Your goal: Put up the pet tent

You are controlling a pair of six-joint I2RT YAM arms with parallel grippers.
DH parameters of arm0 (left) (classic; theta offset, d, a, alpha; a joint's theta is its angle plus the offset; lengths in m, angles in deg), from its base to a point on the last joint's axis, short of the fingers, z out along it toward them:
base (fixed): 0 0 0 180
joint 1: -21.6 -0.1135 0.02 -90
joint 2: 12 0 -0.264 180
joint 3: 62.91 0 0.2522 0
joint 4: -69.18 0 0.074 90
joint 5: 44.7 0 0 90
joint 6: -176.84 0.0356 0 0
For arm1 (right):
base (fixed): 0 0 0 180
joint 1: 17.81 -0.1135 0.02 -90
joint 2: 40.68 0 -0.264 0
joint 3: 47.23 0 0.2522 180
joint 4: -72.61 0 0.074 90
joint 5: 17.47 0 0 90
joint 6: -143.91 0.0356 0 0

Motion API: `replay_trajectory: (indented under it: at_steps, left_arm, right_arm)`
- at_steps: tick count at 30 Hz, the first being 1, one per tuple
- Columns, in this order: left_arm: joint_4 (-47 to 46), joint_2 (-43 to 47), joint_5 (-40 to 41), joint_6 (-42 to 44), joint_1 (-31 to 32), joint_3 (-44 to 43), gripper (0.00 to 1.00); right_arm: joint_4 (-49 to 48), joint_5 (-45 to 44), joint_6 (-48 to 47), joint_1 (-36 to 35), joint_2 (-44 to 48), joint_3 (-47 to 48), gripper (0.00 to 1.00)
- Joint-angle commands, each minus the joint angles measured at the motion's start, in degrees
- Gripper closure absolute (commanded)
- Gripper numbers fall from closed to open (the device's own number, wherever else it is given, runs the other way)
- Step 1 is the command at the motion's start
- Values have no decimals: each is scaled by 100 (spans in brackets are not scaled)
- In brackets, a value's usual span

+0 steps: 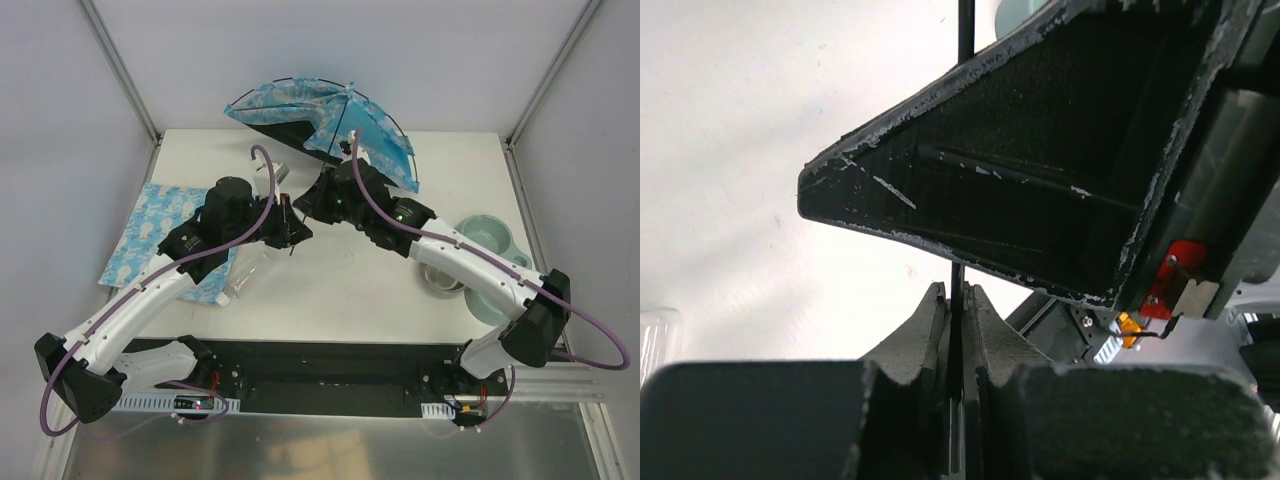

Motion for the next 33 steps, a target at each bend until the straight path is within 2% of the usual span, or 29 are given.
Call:
replay_trajectory:
  at_steps: [1, 3, 6, 10, 13, 21, 23, 25, 27, 28, 30, 31, 33]
  left_arm:
    - [-638, -95, 885, -121, -138, -263, 100]
    - [-637, -86, 841, -112, -138, -263, 100]
    - [-646, -16, 648, -51, -138, -210, 100]
    - [-637, 247, 289, 10, -129, 88, 73]
    - [-637, 511, -151, 151, -138, 404, 62]
    - [-620, 740, -758, 222, -138, 994, 56]
    - [-620, 679, -916, 213, -138, 985, 58]
    - [-620, 609, -1004, 239, -138, 951, 74]
    - [-620, 591, -1022, 257, -138, 959, 94]
    - [-620, 599, -1014, 257, -138, 968, 100]
    - [-620, 608, -935, 257, -138, 950, 100]
    - [-629, 626, -795, 239, -138, 898, 100]
    - [-620, 643, -383, 143, -129, 802, 100]
  right_arm:
    - [-175, -754, -219, -176, 320, -253, 93]
    - [-166, -763, -210, -167, 276, -227, 100]
    - [-70, -850, -202, -167, 206, -148, 100]
    - [-26, -947, -202, -132, 153, 19, 100]
    - [10, -947, -219, -88, 83, 160, 100]
    - [-43, -816, -140, -35, -5, 265, 100]
    - [-52, -780, -114, -27, -49, 292, 100]
    - [-52, -780, -96, -27, -58, 301, 100]
    - [-52, -763, -96, -27, -76, 309, 100]
    - [-43, -754, -96, -27, -67, 309, 100]
    - [-34, -658, -114, -27, -50, 292, 100]
    - [-43, -588, -131, -18, -41, 266, 97]
    - [-104, -429, -157, -35, 20, 178, 80]
